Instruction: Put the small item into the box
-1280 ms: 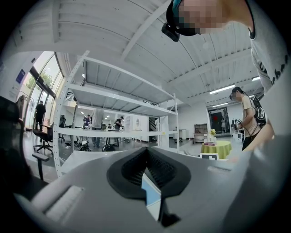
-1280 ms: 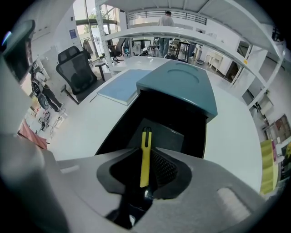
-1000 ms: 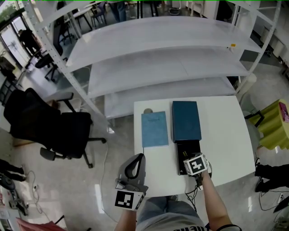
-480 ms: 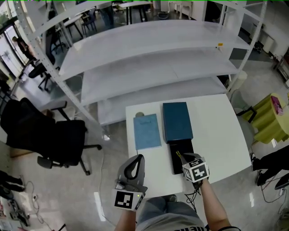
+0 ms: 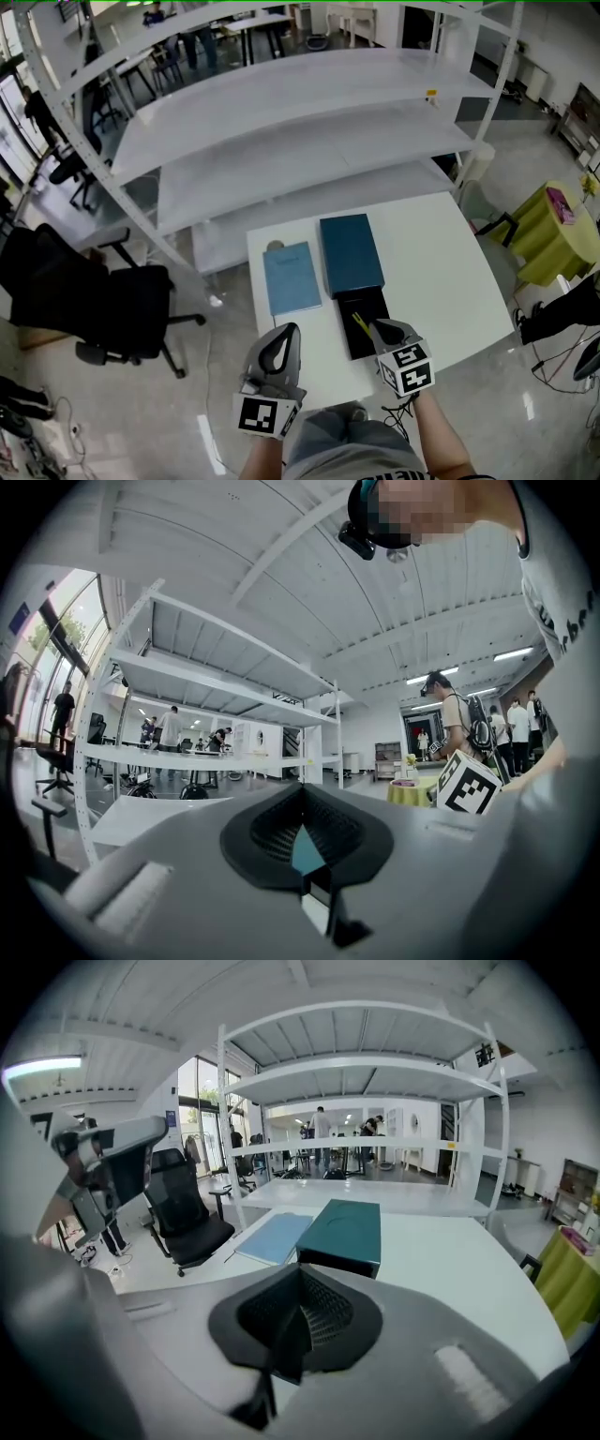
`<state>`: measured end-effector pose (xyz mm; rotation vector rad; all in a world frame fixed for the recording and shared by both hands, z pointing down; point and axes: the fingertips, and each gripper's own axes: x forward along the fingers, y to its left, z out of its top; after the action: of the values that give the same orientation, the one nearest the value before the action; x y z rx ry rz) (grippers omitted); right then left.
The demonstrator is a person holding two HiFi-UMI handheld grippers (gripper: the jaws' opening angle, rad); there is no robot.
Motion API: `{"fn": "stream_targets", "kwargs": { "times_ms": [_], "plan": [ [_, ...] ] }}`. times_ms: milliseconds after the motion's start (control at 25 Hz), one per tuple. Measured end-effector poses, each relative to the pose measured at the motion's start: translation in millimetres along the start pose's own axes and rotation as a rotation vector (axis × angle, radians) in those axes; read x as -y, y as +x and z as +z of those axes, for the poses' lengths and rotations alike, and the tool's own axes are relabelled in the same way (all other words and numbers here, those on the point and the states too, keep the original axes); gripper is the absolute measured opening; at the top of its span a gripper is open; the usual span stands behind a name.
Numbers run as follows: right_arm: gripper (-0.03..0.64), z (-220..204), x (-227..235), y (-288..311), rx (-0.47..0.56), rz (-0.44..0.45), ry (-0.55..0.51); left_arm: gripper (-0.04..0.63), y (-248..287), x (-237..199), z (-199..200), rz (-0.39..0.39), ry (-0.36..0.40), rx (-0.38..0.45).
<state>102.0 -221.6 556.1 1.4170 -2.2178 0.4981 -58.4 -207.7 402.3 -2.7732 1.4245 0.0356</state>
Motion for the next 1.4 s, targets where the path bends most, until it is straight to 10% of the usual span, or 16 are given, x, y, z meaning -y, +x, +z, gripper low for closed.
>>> {"fn": "stream_targets", "kwargs": {
  "times_ms": [1400],
  "plan": [
    [0.002,75.0,-12.8,-130.7,0.441,-0.033,-0.074,0.006,-6.4,57.6,19.5,-0.071,0.052,0.029]
  ]
}}
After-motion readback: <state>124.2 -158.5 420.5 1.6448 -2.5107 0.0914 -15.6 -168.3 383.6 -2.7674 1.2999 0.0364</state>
